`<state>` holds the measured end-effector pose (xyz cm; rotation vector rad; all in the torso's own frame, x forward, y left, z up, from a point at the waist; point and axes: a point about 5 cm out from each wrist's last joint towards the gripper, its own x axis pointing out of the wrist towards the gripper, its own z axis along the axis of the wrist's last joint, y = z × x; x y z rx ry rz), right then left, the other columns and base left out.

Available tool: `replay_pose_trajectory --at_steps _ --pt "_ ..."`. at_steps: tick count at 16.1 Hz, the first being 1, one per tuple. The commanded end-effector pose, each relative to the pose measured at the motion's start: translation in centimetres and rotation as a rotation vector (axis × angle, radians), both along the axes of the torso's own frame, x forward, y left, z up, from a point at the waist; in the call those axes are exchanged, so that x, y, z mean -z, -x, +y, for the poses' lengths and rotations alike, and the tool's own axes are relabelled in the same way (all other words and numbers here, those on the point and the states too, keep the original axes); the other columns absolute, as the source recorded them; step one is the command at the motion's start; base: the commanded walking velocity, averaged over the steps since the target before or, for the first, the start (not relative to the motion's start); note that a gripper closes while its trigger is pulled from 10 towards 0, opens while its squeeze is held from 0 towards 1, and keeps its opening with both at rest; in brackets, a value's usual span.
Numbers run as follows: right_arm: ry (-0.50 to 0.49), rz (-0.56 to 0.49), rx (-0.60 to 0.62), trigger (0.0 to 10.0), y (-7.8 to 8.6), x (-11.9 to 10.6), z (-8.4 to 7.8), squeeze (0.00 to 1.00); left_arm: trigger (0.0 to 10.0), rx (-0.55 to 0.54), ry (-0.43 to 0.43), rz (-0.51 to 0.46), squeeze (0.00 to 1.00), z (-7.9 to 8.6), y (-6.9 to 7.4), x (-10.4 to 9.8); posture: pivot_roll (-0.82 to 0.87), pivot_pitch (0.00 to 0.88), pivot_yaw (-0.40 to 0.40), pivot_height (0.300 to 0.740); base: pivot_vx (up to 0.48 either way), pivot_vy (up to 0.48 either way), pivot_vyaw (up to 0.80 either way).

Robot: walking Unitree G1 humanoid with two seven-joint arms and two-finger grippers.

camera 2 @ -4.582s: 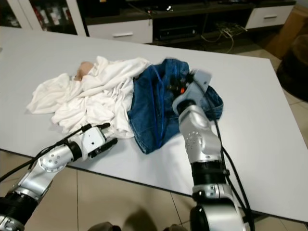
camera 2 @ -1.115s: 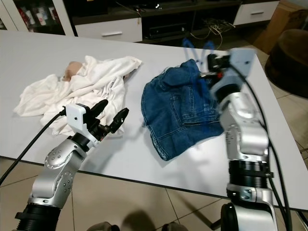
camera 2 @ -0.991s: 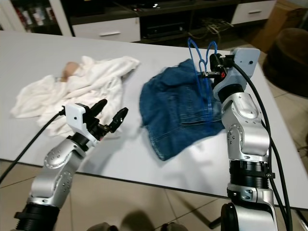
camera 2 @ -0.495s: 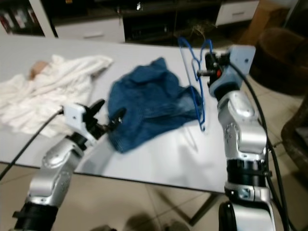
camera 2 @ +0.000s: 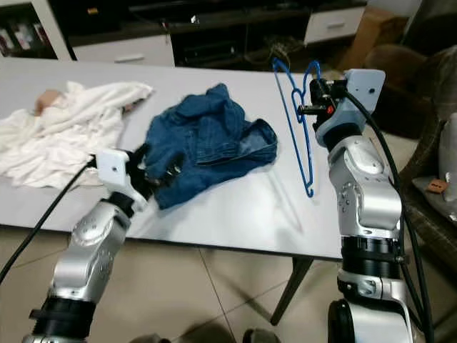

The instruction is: Hang hanger

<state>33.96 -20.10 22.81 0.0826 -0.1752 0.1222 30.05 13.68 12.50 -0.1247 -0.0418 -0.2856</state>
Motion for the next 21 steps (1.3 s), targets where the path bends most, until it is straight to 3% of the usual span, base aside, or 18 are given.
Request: replay_pose_trajectory --at_steps 1,10,17,21 --pt "0.0 0.002 0.003 10.0 0.0 -0.2 -0.3 0.0 10.0 -0.054 0.003 0.051 0.0 0.3 -0.2 0.5 -0.09 0.027 0.035 0.74 0.0 0.0 0.0" --pt "0.001 0.017 -0.019 10.0 0.0 0.0 0.1 0.0 10.0 -0.117 0.047 0.287 0.0 -0.4 -0.5 3.6 -0.1 0.037 0.025 0.74 0.0 0.0 0.0" --pt "0.0 0.02 -0.029 10.0 0.1 0.1 0.6 0.0 10.0 -0.02 0.044 0.28 0.0 -1.8 -1.9 3.6 -0.1 0.036 0.026 0.74 0.0 0.0 0.0" --pt "-0.001 0.019 -0.021 10.0 0.2 0.1 0.4 0.0 10.0 -0.022 0.055 0.294 0.0 -2.2 -2.5 3.8 -0.11 0.041 0.032 0.74 0.0 0.0 0.0"
